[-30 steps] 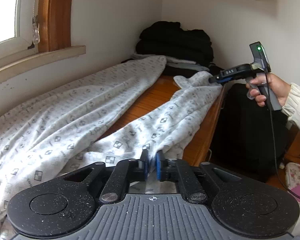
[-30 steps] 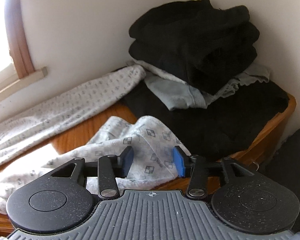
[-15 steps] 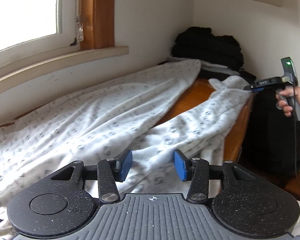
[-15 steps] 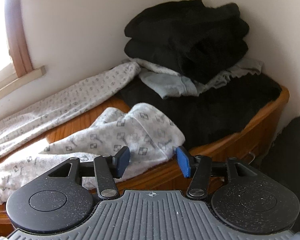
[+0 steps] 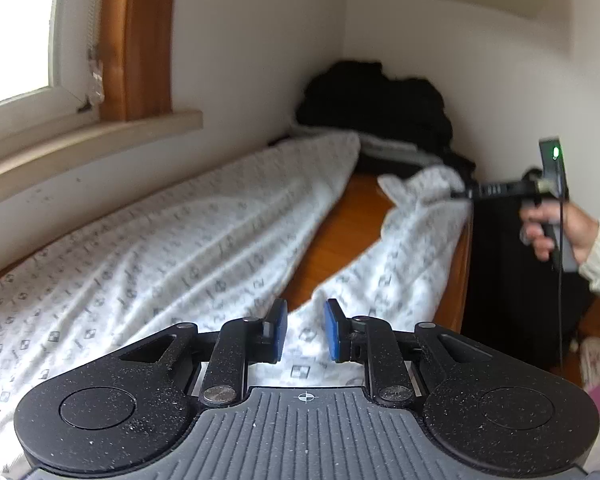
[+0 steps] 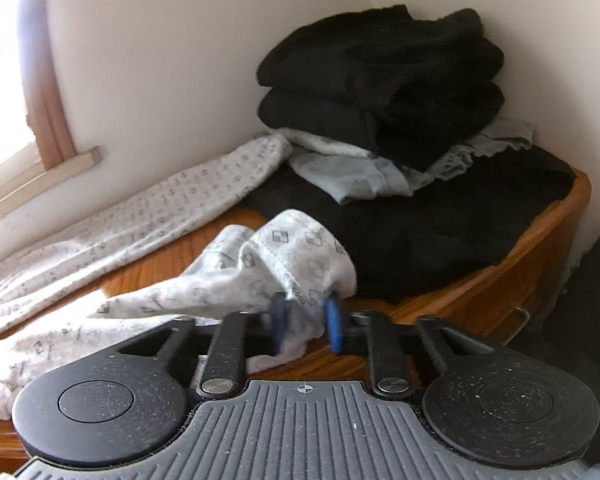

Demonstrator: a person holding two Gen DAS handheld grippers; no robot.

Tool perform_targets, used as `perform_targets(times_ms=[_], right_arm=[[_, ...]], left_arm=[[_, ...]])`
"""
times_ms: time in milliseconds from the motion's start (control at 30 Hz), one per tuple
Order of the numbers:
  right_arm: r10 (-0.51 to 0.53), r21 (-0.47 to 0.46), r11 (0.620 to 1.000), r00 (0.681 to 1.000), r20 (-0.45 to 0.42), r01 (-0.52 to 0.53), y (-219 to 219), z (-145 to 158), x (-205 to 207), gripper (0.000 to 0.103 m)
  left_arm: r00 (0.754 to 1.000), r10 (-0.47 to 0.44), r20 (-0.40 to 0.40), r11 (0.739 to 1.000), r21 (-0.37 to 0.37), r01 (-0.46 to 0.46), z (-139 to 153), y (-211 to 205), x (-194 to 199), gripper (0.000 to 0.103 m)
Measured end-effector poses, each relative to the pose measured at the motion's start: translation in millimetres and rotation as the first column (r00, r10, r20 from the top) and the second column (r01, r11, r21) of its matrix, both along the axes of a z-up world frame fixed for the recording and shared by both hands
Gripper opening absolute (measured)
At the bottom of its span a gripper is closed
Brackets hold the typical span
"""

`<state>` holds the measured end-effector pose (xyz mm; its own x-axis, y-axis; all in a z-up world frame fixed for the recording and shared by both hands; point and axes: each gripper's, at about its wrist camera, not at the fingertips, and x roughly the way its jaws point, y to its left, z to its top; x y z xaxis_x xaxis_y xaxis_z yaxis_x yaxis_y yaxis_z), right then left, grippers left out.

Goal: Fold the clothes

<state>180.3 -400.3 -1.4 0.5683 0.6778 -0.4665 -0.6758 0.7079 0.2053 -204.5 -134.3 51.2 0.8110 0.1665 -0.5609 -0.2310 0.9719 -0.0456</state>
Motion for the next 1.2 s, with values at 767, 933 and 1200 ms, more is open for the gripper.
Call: perform_targets(times_ms=[767,933,1200], right_arm=[[-0.099,0.143,0.986,0.992,0.080,0.086,-53,89,-36,0.009],[-0.066,0.138,0.989,0.991,0.116,0.050,-29,123,-28,0.009],[-0.045,-0.050,0.998,0.999,-0.018,0.044,57,70,43,0.031]], left_arm=[[0.981,-0.018,0.191,0.996,-0.079,0.034,24,17,-21,0.002],[0.978,0.054,0.200,0.996,-0.083,-0.038,29,45,-13,0.002],[0.986,0.149,0.073,0.982,-0.125,-0.139,-14,80,12,0.002]])
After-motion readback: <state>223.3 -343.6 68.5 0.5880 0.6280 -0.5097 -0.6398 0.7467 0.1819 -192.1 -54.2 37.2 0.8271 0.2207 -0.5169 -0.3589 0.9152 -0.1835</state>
